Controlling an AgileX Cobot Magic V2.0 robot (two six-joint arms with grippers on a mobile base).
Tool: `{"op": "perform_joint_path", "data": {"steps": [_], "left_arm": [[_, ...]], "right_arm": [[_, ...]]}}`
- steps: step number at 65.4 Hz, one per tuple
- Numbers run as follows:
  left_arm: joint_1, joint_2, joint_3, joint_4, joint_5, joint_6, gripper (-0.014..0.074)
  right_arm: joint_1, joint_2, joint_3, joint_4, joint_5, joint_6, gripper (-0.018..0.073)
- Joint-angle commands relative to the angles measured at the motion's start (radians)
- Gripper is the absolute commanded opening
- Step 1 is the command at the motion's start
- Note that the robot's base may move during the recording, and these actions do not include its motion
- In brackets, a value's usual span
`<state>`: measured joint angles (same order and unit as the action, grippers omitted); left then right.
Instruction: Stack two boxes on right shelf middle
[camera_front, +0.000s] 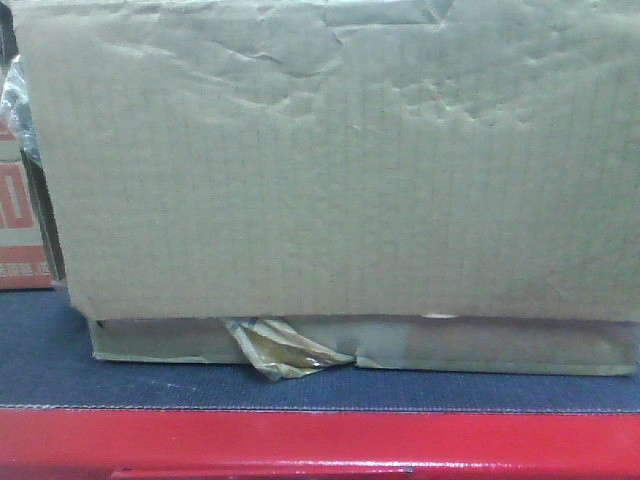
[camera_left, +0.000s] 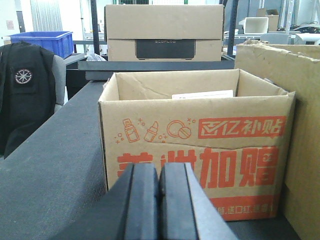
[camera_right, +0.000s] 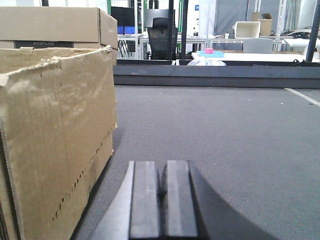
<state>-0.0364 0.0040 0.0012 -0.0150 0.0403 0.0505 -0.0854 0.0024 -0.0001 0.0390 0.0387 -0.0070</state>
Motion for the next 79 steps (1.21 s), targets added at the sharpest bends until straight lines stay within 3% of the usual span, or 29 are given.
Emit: {"op": "perform_joint_path", "data": {"steps": [1,64,79], "left_arm": [[0.003,-0.004,-0.001,-0.001,-0.012,-0.001,-0.0111],[0.003,-0.004,-0.001,0.001,-0.072,-0.001,-0.0111],[0.003,0.045,-0.299,0.001,0.230,-0.001,-0.0111]], "right_arm": [[0.000,-0.002,0.000,0.006,-0.016,-0.003,-0.0161],[0.000,-0.002,0.000,0.006,-0.016,-0.003,-0.0161],[0.000,-0.002,0.000,0.006,-0.016,-0.003,-0.0161]]}}
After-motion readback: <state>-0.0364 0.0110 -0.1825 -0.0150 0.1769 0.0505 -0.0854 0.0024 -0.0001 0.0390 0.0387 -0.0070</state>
